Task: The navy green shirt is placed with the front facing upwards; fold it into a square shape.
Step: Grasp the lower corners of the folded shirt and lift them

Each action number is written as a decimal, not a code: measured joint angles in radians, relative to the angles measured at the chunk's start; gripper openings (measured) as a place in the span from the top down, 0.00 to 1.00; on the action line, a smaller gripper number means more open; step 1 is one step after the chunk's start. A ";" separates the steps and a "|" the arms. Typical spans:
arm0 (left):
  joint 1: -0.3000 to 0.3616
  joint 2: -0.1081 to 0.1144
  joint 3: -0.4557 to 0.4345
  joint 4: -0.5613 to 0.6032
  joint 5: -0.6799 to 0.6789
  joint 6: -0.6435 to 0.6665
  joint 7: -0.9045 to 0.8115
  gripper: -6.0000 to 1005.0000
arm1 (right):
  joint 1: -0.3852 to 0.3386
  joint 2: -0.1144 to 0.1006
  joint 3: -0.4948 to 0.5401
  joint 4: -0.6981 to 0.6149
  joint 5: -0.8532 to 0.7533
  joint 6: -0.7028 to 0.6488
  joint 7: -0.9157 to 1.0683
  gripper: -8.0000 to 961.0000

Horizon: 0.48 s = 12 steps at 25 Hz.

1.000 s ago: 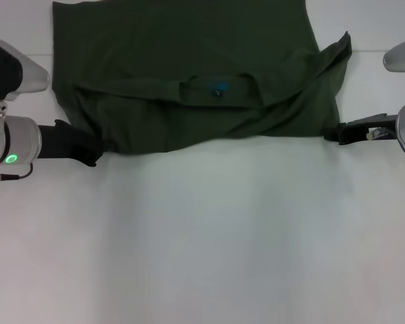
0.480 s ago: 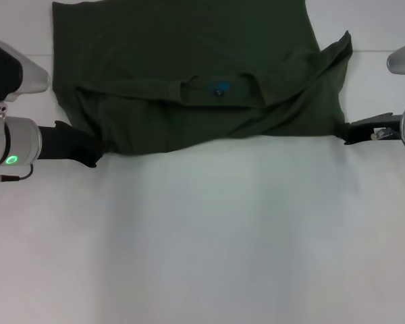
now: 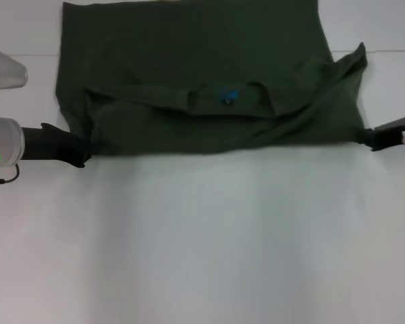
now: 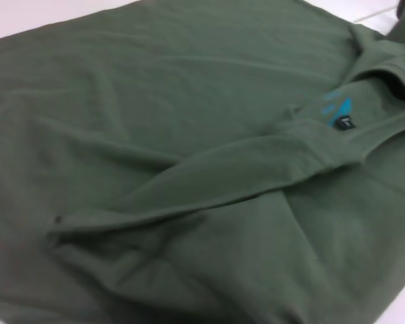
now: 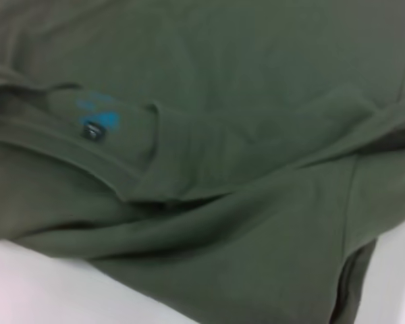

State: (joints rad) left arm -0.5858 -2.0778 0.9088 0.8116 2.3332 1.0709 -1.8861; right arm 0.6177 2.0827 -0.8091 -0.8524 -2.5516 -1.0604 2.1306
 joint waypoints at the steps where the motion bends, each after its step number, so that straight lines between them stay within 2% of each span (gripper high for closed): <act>1: 0.005 0.002 0.001 0.012 0.002 0.014 -0.013 0.97 | -0.010 0.005 -0.009 -0.032 -0.029 -0.018 0.020 0.97; 12: 0.014 0.020 -0.004 0.071 0.112 0.091 -0.169 0.97 | -0.057 -0.001 -0.030 -0.162 -0.165 -0.235 0.057 0.97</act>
State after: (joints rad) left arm -0.5719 -2.0581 0.9050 0.8831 2.4448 1.1623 -2.0548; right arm 0.5603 2.0816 -0.8392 -1.0148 -2.7168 -1.2952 2.1875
